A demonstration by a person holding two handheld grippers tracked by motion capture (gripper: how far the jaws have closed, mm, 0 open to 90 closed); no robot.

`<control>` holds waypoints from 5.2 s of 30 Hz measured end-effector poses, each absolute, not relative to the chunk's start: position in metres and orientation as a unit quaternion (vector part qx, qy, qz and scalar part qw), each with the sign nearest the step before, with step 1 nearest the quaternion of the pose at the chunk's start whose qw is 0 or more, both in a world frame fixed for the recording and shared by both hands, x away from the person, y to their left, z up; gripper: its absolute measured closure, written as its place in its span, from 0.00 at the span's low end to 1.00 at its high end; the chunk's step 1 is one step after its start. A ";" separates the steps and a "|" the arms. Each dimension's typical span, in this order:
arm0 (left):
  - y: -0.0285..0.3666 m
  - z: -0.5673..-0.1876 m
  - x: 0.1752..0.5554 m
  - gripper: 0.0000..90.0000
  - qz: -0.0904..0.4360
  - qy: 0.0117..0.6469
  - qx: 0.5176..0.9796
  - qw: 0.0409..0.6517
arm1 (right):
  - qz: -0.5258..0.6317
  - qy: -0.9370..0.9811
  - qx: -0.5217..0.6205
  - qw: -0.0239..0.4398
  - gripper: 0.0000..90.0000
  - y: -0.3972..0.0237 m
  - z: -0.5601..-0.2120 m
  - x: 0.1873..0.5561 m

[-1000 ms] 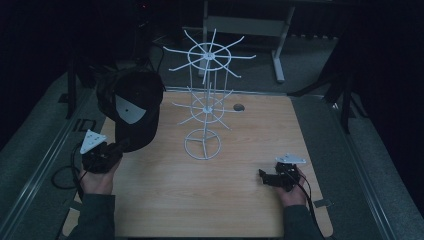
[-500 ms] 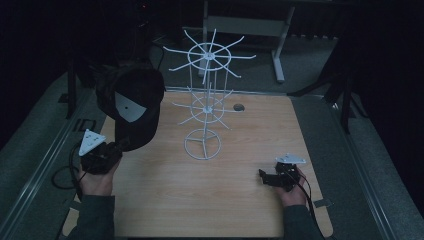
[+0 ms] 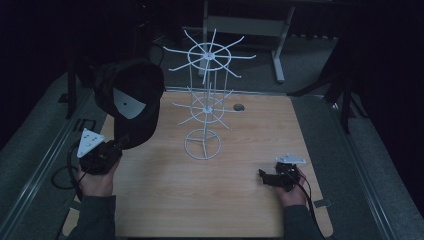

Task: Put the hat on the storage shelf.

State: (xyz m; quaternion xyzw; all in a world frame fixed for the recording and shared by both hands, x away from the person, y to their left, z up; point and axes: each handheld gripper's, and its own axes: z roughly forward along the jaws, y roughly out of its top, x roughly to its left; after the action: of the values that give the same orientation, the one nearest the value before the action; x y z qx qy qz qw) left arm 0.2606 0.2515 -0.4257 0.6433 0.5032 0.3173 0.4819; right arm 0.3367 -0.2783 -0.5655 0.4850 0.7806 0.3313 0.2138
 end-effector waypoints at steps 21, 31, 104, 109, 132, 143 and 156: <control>0.243 -0.414 0.254 0.96 0.334 0.488 0.638 0.493 | 0.332 0.780 0.485 0.214 0.16 -0.278 -0.566 0.337; 0.240 -0.410 0.251 0.96 0.340 0.483 0.639 0.492 | 0.332 0.780 0.485 0.214 0.16 -0.278 -0.566 0.337; 0.214 -0.389 0.260 0.96 0.384 0.468 0.625 0.493 | 0.332 0.780 0.485 0.214 0.16 -0.278 -0.565 0.337; 0.210 -0.388 0.260 0.96 0.388 0.463 0.626 0.492 | 0.332 0.780 0.485 0.214 0.16 -0.278 -0.565 0.337; 0.197 -0.388 0.255 0.96 0.403 0.441 0.628 0.498 | 0.332 0.780 0.485 0.214 0.16 -0.278 -0.565 0.337; 0.189 -0.397 0.258 0.96 0.415 0.427 0.642 0.483 | 0.332 0.780 0.485 0.214 0.16 -0.278 -0.566 0.337; 0.182 -0.408 0.261 0.95 0.403 0.419 0.660 0.476 | 0.332 0.780 0.486 0.213 0.16 -0.278 -0.565 0.337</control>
State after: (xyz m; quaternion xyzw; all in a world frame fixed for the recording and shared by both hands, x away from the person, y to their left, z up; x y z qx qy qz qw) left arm 0.2611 0.1822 -0.4076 0.6602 0.4186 0.4030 0.4759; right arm 0.3367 -0.2781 -0.5655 0.4855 0.7802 0.3319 0.2132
